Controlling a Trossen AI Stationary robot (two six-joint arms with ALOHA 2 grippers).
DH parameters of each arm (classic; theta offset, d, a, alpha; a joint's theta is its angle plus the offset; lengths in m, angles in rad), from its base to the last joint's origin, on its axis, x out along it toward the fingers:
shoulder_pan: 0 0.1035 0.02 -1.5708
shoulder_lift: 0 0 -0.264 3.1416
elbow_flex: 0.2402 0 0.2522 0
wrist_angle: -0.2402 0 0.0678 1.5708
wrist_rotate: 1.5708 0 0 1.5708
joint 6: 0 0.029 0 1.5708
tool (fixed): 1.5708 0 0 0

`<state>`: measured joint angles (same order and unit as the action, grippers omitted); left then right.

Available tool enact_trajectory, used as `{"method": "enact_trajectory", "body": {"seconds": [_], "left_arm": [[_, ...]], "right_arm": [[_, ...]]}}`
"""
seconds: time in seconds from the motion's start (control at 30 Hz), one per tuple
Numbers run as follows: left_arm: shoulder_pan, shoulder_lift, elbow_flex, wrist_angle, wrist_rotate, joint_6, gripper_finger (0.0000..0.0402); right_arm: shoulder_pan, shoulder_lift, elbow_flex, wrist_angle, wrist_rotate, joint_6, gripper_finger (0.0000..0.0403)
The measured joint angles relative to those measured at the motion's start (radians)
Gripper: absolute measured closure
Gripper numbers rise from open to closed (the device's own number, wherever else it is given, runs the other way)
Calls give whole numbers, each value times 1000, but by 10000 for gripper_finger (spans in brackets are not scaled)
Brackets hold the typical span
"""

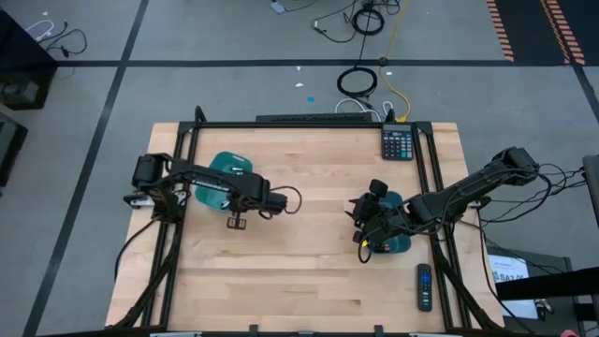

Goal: Sort batteries
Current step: Put the silver battery into the green bin

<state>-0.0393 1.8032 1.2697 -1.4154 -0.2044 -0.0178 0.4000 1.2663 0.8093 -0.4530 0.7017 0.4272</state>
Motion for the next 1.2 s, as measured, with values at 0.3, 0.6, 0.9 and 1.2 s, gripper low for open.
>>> {"method": "enact_trajectory", "body": {"seconds": [0.3, 0.6, 0.9, 1.2], "left_arm": [[36, -4, -86, -17, -182, -51, 321], [33, -31, -61, 61, -300, -7, 309], [33, -52, 1, 768, -138, 302, 308], [32, 68, 0, 1207, 101, 365, 233]], "right_arm": [[0, 0, 0, -8, -1, 5, 257], [0, 0, 0, -9, -4, 6, 257], [-6, 0, 0, -3, -20, 2, 257], [-5, 0, 0, -75, -51, 45, 257]]}}
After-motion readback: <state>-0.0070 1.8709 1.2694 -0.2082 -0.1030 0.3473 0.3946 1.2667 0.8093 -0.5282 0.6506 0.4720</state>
